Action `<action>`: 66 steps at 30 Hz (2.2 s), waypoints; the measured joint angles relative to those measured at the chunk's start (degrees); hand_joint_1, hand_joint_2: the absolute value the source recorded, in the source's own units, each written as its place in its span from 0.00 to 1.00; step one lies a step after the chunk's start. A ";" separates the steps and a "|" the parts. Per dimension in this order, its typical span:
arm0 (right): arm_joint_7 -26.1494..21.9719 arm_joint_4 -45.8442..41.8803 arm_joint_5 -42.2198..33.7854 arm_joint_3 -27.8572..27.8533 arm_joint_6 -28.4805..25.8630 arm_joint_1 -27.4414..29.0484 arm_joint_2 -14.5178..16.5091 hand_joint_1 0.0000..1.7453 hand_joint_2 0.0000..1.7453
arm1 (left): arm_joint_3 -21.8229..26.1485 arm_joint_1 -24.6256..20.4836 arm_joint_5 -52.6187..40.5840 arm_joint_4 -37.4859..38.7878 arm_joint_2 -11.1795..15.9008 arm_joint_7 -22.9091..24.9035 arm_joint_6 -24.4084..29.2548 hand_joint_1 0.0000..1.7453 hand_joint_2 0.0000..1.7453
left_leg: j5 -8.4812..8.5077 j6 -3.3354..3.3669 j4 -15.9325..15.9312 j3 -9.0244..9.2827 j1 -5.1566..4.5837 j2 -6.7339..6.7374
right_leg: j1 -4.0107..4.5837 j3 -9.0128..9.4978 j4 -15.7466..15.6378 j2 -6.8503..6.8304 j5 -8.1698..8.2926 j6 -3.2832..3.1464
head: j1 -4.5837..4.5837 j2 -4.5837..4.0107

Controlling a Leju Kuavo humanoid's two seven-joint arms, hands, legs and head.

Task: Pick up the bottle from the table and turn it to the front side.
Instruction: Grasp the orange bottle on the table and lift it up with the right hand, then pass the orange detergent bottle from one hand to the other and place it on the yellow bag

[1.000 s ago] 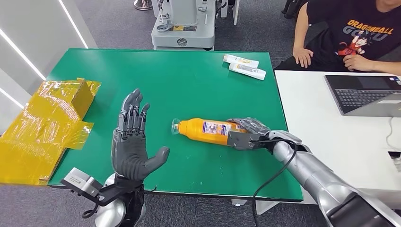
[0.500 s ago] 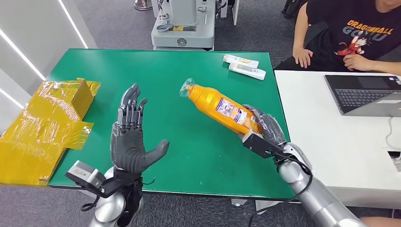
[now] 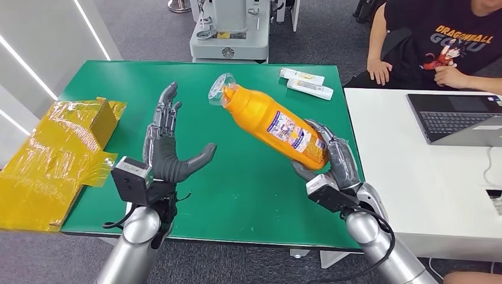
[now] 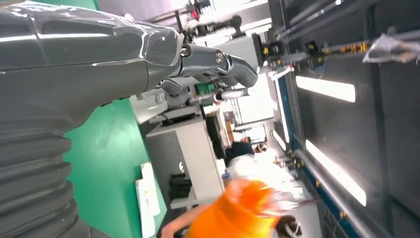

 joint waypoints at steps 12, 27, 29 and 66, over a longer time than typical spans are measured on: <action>-1.08 -3.09 1.82 0.33 -0.47 -0.18 2.85 1.00 1.00 | -0.73 -5.79 2.68 8.24 -0.20 1.66 -3.40 0.00 1.00 | 0.00 0.00 0.00 0.00 0.00 0.01 | 0.00 0.00 0.01 0.02 0.00 0.00 | 0.00 0.00; 0.20 1.18 1.11 0.68 1.43 -1.07 4.01 1.00 1.00 | -4.72 -6.94 6.27 9.13 -0.73 2.38 -8.57 0.00 1.00 | 0.00 0.00 0.00 -0.01 0.00 0.00 | 0.00 0.00 -0.01 0.01 0.00 0.00 | -0.01 0.00; 0.17 2.27 0.99 0.67 1.45 -1.29 4.14 1.00 1.00 | -5.20 -7.07 6.87 9.13 -0.72 2.41 -8.92 0.00 1.00 | 0.00 0.00 0.00 -0.01 0.00 0.01 | 0.00 -0.01 -0.01 0.01 0.00 0.00 | -0.01 0.00; 0.57 11.97 -2.09 5.13 4.98 -9.36 14.47 1.00 1.00 | -4.98 -10.80 14.26 19.56 -1.90 2.45 -4.05 0.00 1.00 | 0.00 0.00 -0.01 -0.05 0.00 -0.01 | 0.00 -0.02 0.02 0.00 0.00 0.00 | -0.01 0.00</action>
